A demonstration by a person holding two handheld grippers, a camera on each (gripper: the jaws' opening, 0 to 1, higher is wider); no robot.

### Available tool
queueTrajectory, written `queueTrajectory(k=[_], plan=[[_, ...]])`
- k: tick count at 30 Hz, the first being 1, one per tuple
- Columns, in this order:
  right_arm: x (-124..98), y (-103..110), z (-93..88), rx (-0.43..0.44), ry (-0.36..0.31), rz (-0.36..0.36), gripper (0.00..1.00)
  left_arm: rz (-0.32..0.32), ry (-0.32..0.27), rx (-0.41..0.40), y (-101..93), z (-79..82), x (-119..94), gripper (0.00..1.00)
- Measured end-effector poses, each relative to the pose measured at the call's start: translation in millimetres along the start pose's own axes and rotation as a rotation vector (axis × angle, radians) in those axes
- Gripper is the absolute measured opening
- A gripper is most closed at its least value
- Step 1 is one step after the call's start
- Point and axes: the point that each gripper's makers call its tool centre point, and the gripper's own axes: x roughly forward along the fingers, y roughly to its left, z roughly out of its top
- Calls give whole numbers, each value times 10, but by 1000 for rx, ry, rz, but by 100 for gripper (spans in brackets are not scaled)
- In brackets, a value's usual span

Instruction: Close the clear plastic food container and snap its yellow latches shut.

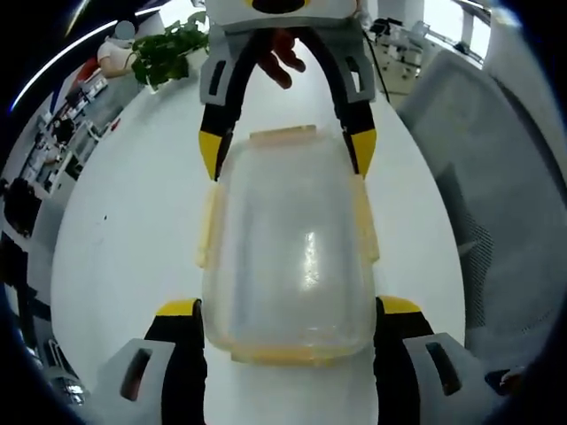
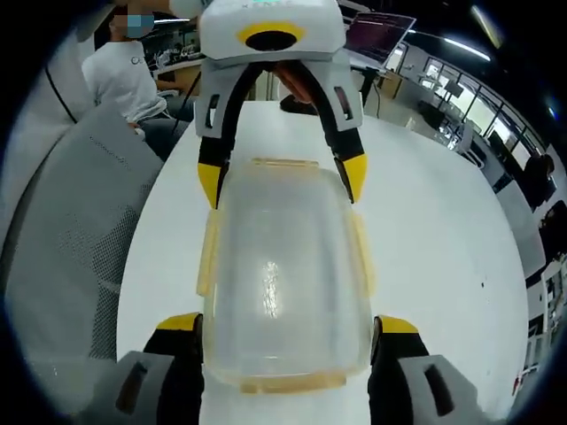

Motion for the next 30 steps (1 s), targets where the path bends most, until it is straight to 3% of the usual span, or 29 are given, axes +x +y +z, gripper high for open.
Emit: queueTrajectory(k=[20, 30], plan=[[25, -426, -48, -11, 5, 1, 77, 6, 13, -7, 397, 9, 64, 76], [23, -437, -43, -13, 10, 11, 77, -4, 21, -6, 410, 8, 64, 76]])
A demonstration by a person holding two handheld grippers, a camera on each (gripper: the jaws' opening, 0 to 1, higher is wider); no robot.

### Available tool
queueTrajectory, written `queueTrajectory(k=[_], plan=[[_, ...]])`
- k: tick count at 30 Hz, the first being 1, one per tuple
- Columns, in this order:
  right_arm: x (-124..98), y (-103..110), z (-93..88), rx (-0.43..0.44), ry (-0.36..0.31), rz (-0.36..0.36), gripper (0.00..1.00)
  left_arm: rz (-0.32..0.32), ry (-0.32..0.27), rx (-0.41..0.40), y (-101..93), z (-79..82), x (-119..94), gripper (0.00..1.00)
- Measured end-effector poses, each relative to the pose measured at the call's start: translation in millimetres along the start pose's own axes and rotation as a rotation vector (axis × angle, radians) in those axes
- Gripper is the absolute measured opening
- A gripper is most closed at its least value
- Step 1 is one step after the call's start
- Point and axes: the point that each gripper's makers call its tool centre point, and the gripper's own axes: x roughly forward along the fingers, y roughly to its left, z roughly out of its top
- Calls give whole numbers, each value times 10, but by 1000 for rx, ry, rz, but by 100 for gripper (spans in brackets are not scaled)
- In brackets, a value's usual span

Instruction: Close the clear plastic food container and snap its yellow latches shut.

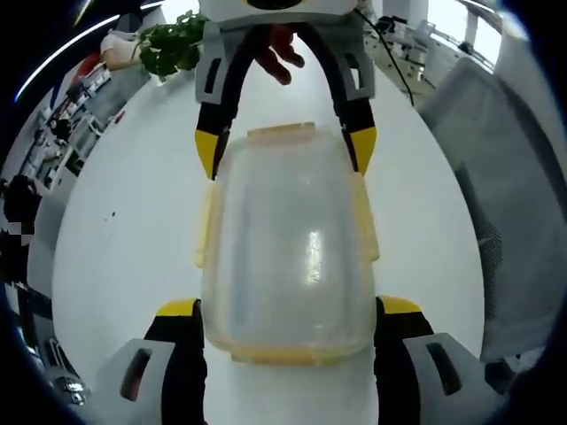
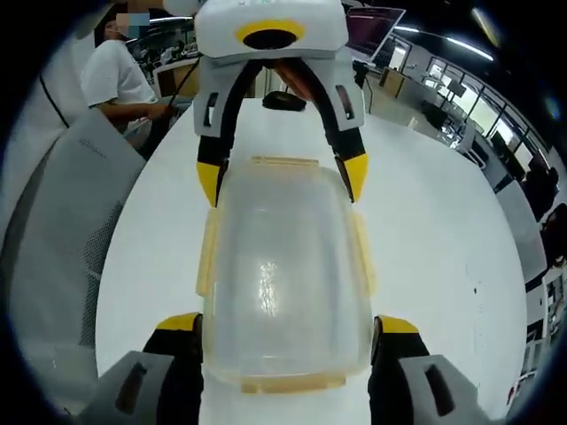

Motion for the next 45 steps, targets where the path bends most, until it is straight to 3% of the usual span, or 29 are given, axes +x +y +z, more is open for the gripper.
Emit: queueTrajectory(k=[7, 8, 9, 10, 11, 14, 21, 33, 45], plan=[[-8, -14, -14, 9, 11, -14, 82, 0, 0, -10, -8, 15, -16, 79], [-13, -38, -15, 59, 12, -31, 90, -9, -35, -49, -34, 67, -13, 84], [-9, -54, 4, 98, 1, -44, 100, 8, -26, -48, -8, 53, -15, 92], [-40, -8, 70, 95, -12, -14, 99, 37, -25, -51, 35, 52, -16, 100], [-95, -61, 109, 96, -17, -47, 99, 28, -27, -50, 20, 55, -23, 99], [-123, -72, 97, 41, 0, -54, 99, 22, -29, -59, -9, 53, -11, 99], [-73, -43, 41, 37, 7, -40, 99, 34, -16, -52, -11, 28, -50, 99], [-229, 13, 97, 34, -7, -78, 99, 52, -14, -81, -83, 6, -183, 99], [-360, 232, 209, 36, -38, -96, 99, 77, -35, -106, -288, 62, -331, 99]])
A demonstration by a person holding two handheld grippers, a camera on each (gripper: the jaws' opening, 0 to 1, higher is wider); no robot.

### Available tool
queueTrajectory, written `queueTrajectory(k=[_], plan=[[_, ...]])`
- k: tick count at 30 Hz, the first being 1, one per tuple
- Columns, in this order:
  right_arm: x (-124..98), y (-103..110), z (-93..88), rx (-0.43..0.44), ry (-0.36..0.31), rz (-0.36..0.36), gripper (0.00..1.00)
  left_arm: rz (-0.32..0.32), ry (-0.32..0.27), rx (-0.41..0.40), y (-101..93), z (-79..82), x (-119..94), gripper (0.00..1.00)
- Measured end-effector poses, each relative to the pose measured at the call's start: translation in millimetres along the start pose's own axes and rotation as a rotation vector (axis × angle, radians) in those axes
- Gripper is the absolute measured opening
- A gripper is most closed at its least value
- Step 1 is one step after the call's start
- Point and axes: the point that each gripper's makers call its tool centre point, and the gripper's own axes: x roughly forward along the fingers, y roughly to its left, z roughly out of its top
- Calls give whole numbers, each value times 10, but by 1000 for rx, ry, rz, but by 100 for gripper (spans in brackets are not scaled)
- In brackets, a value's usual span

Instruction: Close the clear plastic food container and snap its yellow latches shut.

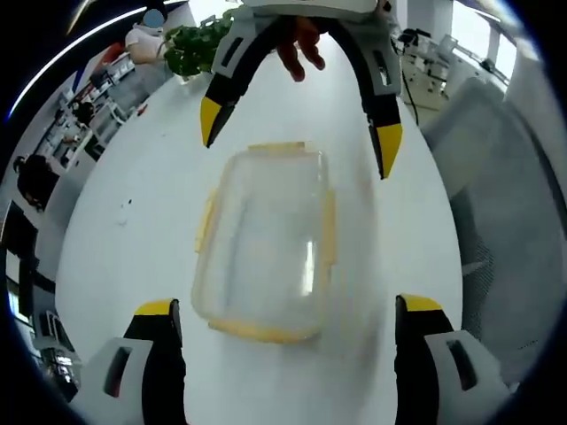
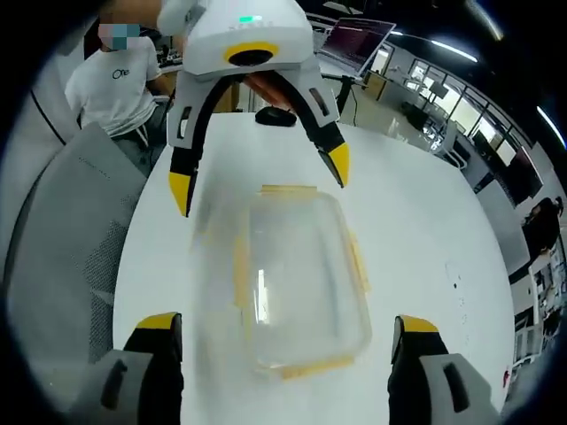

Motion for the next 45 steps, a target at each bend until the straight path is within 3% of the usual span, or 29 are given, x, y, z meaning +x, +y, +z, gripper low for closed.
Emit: queueTrajectory(k=[16, 21, 26, 38, 45], plan=[[-273, 218, -11, 50, -57, -45, 99, 44, -53, -50, -270, 101, -199, 99], [-341, 303, -14, 96, -97, -58, 99, 55, -95, -94, -338, 124, -256, 99], [-374, 415, -35, 90, -104, -69, 99, 67, -131, -120, -438, 124, -307, 98], [-500, 526, 99, 232, -231, -120, 99, 92, -240, -241, -596, 187, -442, 99], [-585, 636, 46, 295, -278, -149, 99, 115, -299, -313, -698, 180, -535, 99]])
